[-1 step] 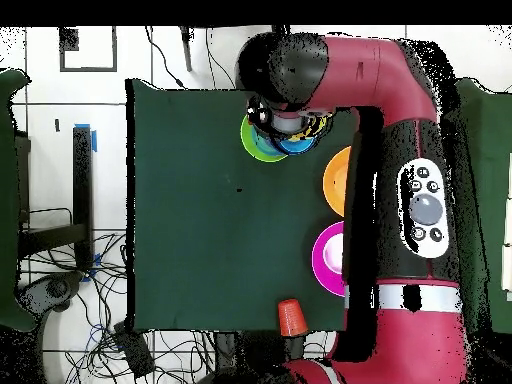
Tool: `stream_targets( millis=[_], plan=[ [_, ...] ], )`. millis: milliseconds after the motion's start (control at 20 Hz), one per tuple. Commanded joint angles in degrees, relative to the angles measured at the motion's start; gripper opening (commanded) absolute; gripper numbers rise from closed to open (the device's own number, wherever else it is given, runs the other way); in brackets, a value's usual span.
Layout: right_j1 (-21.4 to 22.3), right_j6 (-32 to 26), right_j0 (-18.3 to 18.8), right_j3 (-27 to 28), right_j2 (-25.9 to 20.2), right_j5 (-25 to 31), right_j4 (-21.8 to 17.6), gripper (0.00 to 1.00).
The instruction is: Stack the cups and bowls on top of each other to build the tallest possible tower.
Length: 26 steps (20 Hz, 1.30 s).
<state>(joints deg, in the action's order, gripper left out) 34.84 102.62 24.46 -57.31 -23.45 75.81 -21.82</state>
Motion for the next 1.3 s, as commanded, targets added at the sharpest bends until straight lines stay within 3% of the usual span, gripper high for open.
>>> stream_targets(
  millis=[50,650,1300],
  plan=[
    [-4.2,-14.78,-1.12,1.58,-2.96,-0.56,-4.71,0.0],
    [-3.27,-17.07,-0.31,0.38,-2.82,-0.59,-4.66,0.0],
    [-3.01,-15.66,-0.33,-0.2,-2.69,-0.34,-3.92,0.0]
  ],
)
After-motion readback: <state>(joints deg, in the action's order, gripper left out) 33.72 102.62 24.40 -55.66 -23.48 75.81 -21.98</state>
